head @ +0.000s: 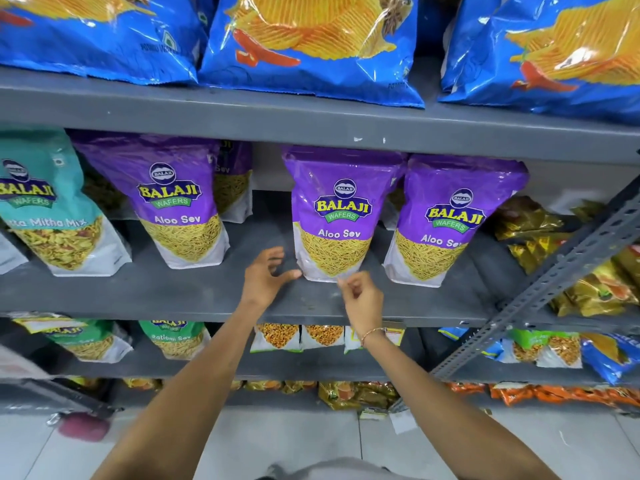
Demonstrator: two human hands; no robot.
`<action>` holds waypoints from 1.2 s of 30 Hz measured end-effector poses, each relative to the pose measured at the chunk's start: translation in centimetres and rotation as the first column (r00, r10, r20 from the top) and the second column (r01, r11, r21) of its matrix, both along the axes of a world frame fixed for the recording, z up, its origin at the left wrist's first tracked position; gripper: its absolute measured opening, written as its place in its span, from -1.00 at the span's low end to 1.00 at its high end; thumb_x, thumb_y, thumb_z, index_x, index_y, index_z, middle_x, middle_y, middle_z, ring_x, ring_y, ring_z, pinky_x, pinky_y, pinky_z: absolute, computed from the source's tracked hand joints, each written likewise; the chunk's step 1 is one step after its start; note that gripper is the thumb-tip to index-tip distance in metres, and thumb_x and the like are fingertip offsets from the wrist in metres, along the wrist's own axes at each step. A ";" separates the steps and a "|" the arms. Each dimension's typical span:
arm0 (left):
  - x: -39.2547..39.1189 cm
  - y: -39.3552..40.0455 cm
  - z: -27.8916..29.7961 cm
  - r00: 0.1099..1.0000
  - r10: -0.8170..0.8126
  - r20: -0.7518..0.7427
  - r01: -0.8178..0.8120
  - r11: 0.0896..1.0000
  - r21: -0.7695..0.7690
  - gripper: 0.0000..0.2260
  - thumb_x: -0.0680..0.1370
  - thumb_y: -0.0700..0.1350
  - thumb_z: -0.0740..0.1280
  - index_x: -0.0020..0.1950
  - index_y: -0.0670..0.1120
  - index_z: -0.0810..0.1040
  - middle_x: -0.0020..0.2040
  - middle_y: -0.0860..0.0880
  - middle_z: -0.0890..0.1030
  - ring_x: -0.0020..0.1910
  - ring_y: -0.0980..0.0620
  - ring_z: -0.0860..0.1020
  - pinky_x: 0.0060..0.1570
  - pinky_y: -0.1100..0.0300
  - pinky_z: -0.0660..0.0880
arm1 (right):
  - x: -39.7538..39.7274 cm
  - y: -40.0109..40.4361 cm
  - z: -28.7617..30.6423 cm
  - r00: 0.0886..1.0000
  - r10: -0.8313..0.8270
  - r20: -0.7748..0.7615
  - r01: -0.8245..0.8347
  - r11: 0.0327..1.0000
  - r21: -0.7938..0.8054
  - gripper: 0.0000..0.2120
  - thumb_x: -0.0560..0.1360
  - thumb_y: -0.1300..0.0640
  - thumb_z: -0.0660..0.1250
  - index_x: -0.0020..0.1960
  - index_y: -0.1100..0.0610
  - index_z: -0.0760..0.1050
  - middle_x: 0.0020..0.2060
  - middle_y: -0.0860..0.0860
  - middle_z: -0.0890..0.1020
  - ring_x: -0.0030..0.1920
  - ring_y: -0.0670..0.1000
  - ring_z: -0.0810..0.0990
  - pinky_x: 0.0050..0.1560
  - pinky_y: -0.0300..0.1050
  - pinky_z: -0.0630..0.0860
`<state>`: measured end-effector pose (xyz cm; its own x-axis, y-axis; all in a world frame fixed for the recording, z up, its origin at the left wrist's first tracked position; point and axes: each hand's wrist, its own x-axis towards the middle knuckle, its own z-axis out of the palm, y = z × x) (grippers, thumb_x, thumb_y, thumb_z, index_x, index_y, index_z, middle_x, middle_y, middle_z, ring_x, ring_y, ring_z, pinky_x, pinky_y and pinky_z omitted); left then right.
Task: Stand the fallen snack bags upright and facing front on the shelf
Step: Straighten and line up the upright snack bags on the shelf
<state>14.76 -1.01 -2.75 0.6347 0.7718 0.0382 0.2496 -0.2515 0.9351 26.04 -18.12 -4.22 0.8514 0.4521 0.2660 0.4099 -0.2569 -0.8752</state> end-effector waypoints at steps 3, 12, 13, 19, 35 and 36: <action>-2.7 1.9 0.2 0.969 0.242 0.056 -0.243 0.970 0.014 -0.63 0.32 -0.08 0.56 0.05 -0.13 0.58 0.01 -0.10 0.67 -0.11 0.09 0.57 -0.15 0.57 0.39 | -2.3 2.6 0.8 0.981 0.190 0.027 -0.189 0.981 -0.046 -0.84 0.45 0.08 0.40 -0.17 0.15 0.48 -0.42 -0.16 0.51 -0.37 -0.16 0.47 -0.28 -0.33 0.41; -13.3 13.2 1.6 0.828 0.505 0.243 -0.531 0.846 0.049 -0.14 0.24 -0.18 0.60 0.40 -0.26 0.21 0.28 -0.08 0.33 0.29 -0.03 0.37 0.17 0.52 0.24 | -8.8 18.5 3.4 0.842 0.492 -0.222 -0.508 0.861 -0.018 -0.40 0.39 0.10 0.46 0.36 0.16 0.31 0.33 0.09 0.43 0.28 0.00 0.44 0.25 -0.13 0.41; -13.0 14.2 1.7 0.876 0.421 0.235 -0.450 0.889 0.084 -0.07 0.23 -0.18 0.61 0.45 -0.24 0.14 0.35 -0.09 0.31 0.33 0.04 0.34 0.19 0.52 0.24 | -8.4 19.1 4.0 0.822 0.511 -0.253 -0.534 0.845 -0.029 -0.27 0.37 0.09 0.48 0.42 0.15 0.20 0.41 0.07 0.33 0.37 0.00 0.34 0.33 -0.09 0.34; -12.9 17.2 0.7 0.991 0.121 -0.053 -0.119 0.992 0.040 -0.16 0.28 -0.09 0.59 0.43 -0.14 0.20 0.36 -0.07 0.44 0.33 -0.05 0.42 0.23 0.11 0.40 | -8.9 22.6 3.8 0.821 0.511 -0.254 -0.545 0.835 -0.084 -0.22 0.29 0.09 0.55 0.38 0.13 0.21 0.31 0.09 0.47 0.29 0.06 0.45 0.28 -0.04 0.41; -11.7 15.5 -0.1 0.999 -0.027 0.022 0.028 0.999 -0.045 -0.26 0.21 -0.05 0.62 0.30 -0.04 0.37 0.22 0.00 0.58 0.16 0.04 0.56 0.14 0.19 0.49 | -8.5 18.3 3.2 0.913 0.334 -0.234 -0.348 0.937 -0.022 -0.41 0.23 0.07 0.58 0.16 0.09 0.40 0.13 0.06 0.61 0.11 0.03 0.59 0.14 0.00 0.57; -11.7 15.4 0.0 0.999 -0.031 0.023 0.032 0.998 -0.047 -0.26 0.21 -0.05 0.62 0.31 -0.04 0.36 0.22 0.00 0.58 0.16 0.04 0.56 0.14 0.20 0.49 | -8.5 18.3 3.2 0.912 0.336 -0.236 -0.351 0.936 -0.026 -0.41 0.23 0.06 0.58 0.17 0.08 0.40 0.14 0.06 0.61 0.12 0.03 0.59 0.15 0.03 0.57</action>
